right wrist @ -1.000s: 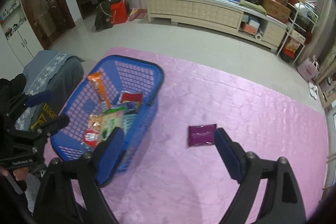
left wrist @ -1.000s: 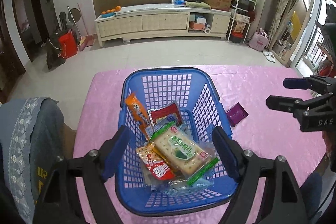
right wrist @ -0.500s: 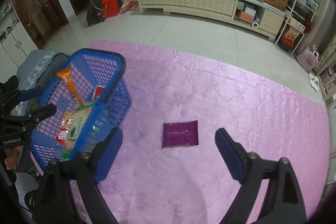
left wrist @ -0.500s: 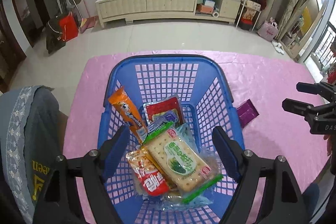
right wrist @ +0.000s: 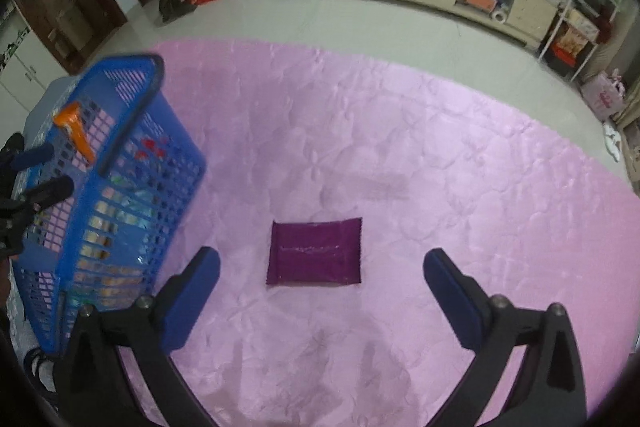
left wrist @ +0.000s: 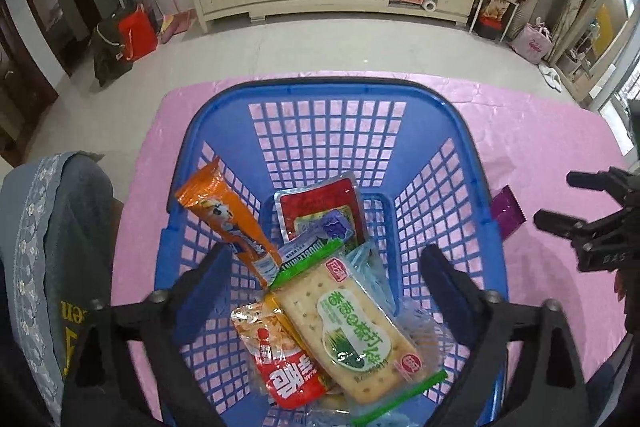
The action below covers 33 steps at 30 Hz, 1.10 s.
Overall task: Organize snacks
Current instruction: 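Move the right tool to the purple packet and grasp it, then carry the purple packet over the basket and open the right tool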
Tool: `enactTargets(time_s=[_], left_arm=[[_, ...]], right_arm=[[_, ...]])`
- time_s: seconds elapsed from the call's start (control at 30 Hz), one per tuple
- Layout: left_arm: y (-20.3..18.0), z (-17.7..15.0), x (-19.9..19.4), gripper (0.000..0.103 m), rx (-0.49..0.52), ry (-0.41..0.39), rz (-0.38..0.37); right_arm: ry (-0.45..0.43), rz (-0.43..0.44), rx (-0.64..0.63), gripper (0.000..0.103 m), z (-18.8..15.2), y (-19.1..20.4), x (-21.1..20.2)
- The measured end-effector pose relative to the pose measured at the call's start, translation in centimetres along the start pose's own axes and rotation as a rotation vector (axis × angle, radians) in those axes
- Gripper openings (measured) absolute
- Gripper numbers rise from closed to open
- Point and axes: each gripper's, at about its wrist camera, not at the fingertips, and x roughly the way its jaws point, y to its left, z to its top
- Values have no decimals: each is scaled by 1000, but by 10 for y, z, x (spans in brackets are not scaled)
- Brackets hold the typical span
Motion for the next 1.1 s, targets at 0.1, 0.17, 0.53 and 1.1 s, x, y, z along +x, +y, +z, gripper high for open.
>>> enactTargets(time_s=[0.1,0.17,0.53,1.1], left_arm=[[4,3,6,103,-26,11,-9],[5,3,9,103,-30,15,-16],[2,5,17,103,-6,17,-28],[5,1,14,103,-9,7,-39]], right_arm=[[21,7,5,103,-2,-3,19],[49,-4,-2,103,-3,-5,32],[83,-7,-29,103,-4,-12,68],[76,-61,-118,76,-18,27,61]])
